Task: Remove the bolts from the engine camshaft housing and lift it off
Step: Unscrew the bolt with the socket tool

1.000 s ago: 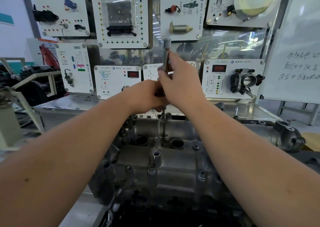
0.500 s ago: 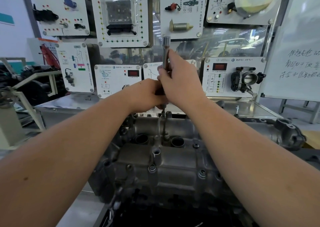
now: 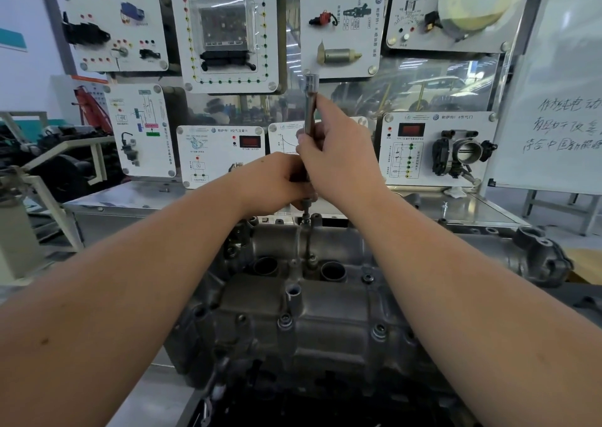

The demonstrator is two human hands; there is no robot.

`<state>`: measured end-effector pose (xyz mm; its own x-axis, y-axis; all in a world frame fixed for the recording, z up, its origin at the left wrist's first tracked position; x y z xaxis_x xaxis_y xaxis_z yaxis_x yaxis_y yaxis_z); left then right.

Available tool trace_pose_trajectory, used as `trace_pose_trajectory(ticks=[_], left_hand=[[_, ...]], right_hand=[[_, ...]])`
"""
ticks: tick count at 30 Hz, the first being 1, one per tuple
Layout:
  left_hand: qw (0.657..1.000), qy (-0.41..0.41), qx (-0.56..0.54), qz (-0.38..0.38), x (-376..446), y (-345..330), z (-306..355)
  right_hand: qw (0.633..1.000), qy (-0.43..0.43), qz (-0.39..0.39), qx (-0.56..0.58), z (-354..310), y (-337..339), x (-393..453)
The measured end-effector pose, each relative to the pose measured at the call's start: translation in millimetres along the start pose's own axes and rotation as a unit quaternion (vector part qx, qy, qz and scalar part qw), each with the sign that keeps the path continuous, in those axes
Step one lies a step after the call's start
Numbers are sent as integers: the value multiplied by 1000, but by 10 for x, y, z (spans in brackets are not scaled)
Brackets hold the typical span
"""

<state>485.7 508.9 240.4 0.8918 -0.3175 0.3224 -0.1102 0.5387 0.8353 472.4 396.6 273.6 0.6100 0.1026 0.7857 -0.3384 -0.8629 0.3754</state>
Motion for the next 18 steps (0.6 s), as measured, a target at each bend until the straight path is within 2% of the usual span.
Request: trace_pose_trajectory(ticks=[6, 14, 18], left_hand=[[1000, -3, 6, 12, -1, 0, 24], [1000, 3, 4, 7, 7, 5, -17], [1000, -2, 17, 1, 21, -17, 10]], right_hand=[[1000, -3, 11, 7, -3, 10, -9], [1000, -9, -14, 9, 33, -7, 19], [1000, 3, 7, 11, 1, 26, -3]])
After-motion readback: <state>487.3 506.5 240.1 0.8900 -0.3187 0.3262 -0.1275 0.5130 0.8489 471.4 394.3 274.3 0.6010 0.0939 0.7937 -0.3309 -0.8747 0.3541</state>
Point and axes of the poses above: each hand's wrist, its own x-axis towards the middle knuckle, its own y-axis out of the back of the hand, z = x × y, the point moved 6 cm from there along x, towards the middle knuckle, and after that the axes turned 2 degrees about x, right-handed, at the moved point
